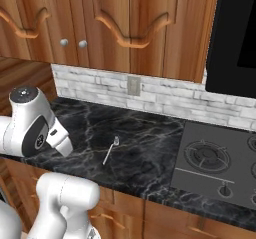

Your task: Take the fork and place it on the left side of the plate. Then take the spoon and place it on the right side of the plate. Make sure they're directly next to the plate.

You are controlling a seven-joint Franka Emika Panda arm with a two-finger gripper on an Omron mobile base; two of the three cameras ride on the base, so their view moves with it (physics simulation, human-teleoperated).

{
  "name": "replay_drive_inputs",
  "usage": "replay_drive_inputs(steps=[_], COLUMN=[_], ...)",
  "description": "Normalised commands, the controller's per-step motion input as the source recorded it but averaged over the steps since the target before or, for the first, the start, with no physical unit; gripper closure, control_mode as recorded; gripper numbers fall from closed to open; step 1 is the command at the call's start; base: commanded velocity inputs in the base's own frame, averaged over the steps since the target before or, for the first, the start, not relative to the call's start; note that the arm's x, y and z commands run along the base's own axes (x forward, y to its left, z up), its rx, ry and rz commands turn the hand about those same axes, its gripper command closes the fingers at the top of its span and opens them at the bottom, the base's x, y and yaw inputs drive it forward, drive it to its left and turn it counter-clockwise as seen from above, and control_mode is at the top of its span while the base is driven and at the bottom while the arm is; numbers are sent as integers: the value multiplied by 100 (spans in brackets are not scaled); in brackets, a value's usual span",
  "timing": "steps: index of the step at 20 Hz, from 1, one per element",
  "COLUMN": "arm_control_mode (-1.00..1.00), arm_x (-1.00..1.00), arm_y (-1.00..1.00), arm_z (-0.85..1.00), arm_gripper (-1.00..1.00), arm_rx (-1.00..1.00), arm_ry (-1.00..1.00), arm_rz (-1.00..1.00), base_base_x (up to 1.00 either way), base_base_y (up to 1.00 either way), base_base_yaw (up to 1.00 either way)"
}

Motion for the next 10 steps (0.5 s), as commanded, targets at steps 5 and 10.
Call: replay_drive_inputs(steps=[5, 10], arm_control_mode=[-100, -100], arm_x=[-15, -1], arm_y=[4, -8], arm_z=[-26, -40], arm_gripper=[-100, -100], arm_rx=[-11, -12], arm_ry=[2, 2], arm_rz=[0, 0], base_base_x=[-4, 0], base_base_y=[4, 0], base_base_yaw=[0, 0])
